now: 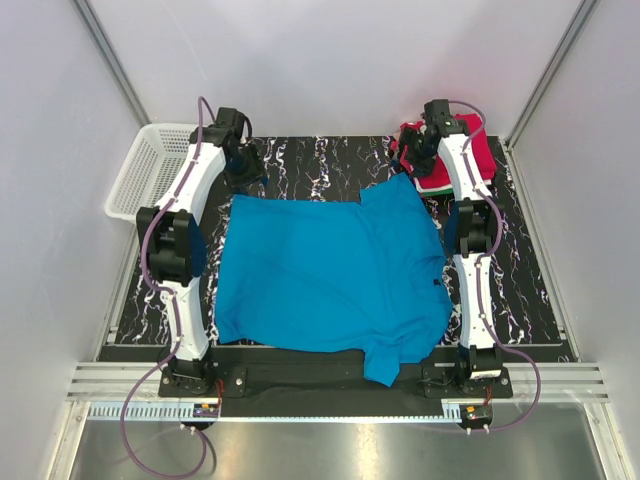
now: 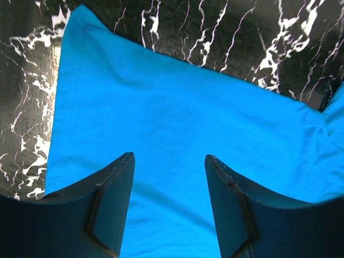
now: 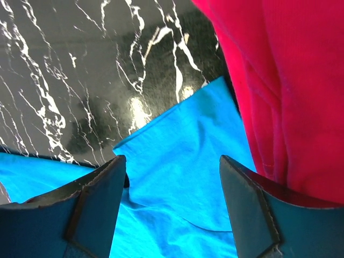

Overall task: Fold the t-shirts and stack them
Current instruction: Fold the tshirt

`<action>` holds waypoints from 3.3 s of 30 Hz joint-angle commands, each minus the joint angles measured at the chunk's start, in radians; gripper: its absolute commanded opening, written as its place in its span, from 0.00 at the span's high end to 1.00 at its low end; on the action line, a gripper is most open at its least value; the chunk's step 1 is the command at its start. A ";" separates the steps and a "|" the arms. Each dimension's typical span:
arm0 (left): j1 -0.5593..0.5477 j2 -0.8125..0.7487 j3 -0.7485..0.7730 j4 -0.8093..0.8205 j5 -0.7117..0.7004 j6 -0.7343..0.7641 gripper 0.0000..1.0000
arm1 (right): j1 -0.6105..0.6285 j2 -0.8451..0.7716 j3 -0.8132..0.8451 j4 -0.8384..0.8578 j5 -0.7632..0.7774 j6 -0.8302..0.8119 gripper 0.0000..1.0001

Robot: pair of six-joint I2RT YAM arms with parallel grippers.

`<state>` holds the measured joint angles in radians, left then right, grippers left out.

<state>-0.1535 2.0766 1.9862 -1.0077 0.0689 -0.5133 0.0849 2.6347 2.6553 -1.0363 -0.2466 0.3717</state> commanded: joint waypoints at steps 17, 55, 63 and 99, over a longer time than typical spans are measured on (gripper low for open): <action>0.005 -0.072 -0.070 0.012 0.020 0.033 0.40 | -0.002 0.057 0.023 -0.028 0.182 -0.070 0.28; 0.008 -0.059 -0.092 0.020 0.088 0.036 0.40 | 0.076 0.136 0.035 -0.039 0.400 -0.116 0.56; 0.008 -0.050 -0.087 0.018 0.098 0.038 0.40 | 0.085 0.140 0.063 -0.024 0.388 -0.122 0.39; 0.006 -0.006 -0.095 0.023 0.117 0.036 0.40 | 0.101 0.025 0.060 0.111 0.490 -0.166 0.28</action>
<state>-0.1524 2.0579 1.8717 -1.0046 0.1555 -0.4931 0.1814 2.7544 2.7041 -1.0069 0.1776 0.2337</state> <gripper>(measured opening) 0.596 0.713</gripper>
